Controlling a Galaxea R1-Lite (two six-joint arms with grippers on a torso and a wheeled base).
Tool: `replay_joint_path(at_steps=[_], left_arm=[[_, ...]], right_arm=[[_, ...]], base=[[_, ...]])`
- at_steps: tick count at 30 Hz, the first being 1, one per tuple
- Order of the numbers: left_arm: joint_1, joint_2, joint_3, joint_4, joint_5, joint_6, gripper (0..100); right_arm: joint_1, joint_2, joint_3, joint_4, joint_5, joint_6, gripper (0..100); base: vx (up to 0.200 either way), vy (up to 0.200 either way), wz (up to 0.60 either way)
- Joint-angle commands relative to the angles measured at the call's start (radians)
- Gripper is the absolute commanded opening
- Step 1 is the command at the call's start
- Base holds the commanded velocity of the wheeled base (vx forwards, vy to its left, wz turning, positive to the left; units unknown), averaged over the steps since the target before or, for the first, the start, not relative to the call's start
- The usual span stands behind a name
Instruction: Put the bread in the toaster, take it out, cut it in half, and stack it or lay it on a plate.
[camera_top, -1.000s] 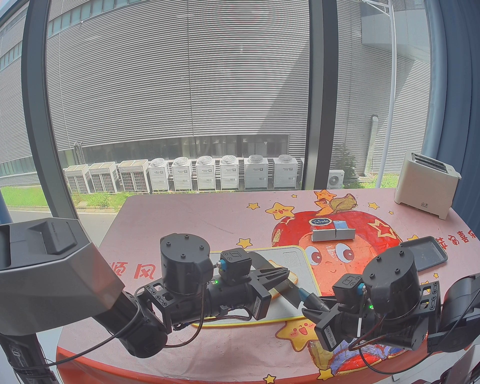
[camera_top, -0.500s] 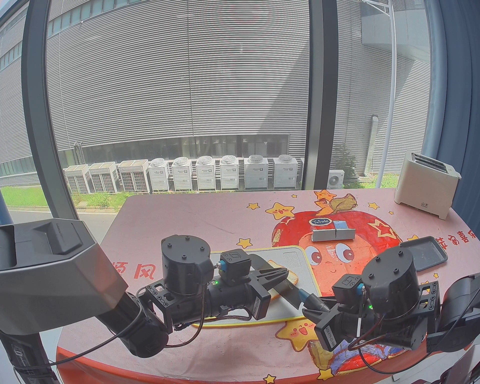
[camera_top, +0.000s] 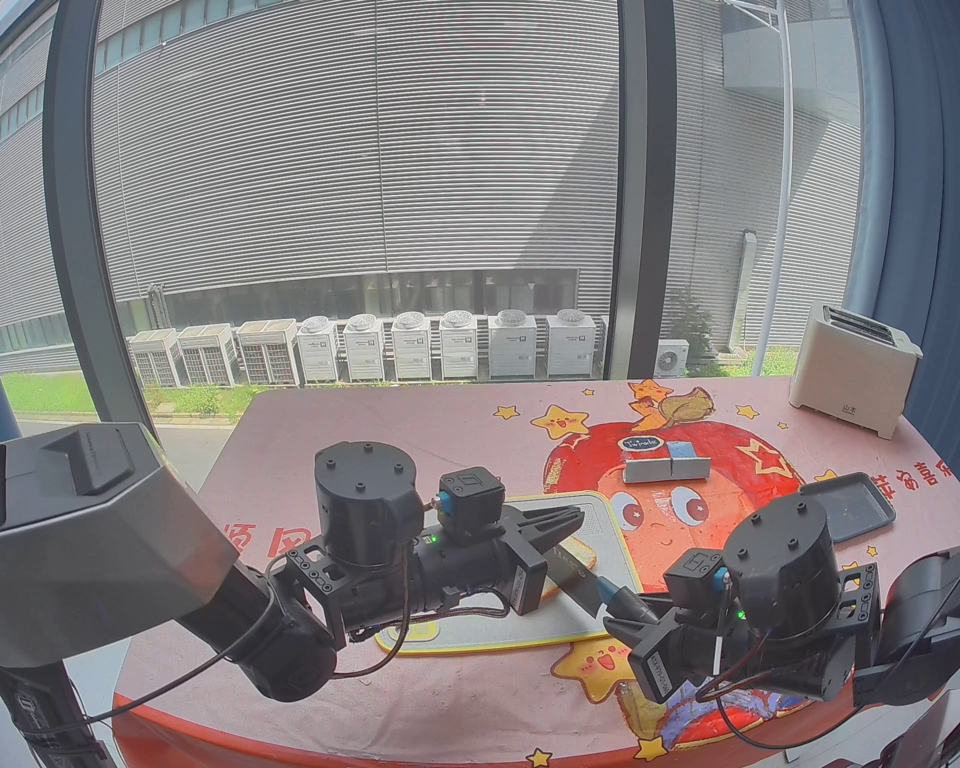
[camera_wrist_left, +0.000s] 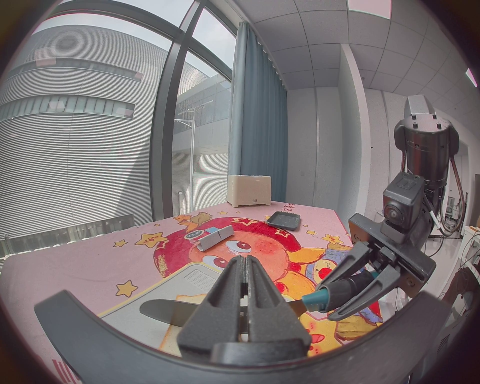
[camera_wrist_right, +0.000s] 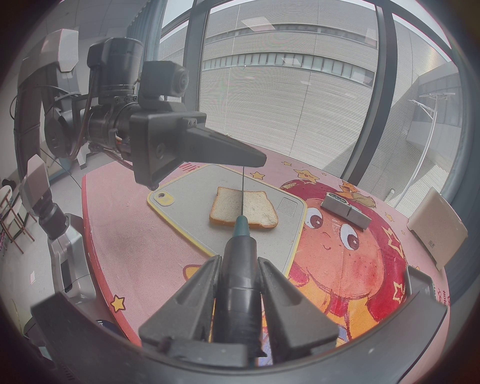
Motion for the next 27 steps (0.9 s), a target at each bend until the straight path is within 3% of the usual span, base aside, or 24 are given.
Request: replay_joint_path(at_steps=[1,7,27], left_arm=[[0.007,-0.008,-0.014,-0.004,0.0,-0.001,0],[0.018,0.084,-0.011,-0.01,0.027,0.008,0],[0.029,0.136,0.018,-0.038,0.025,0.013,0]], right_arm=[[0.004,0.002,0.0,0.002,0.0,0.0,0],[0.005,0.002,0.002,0.002,0.0,0.0,0],[0.004,0.005,0.006,0.002,-0.001,0.0,0]], base=[[0.0,0.0,0.0],[0.0,0.0,0.0],[0.0,0.0,0.0]])
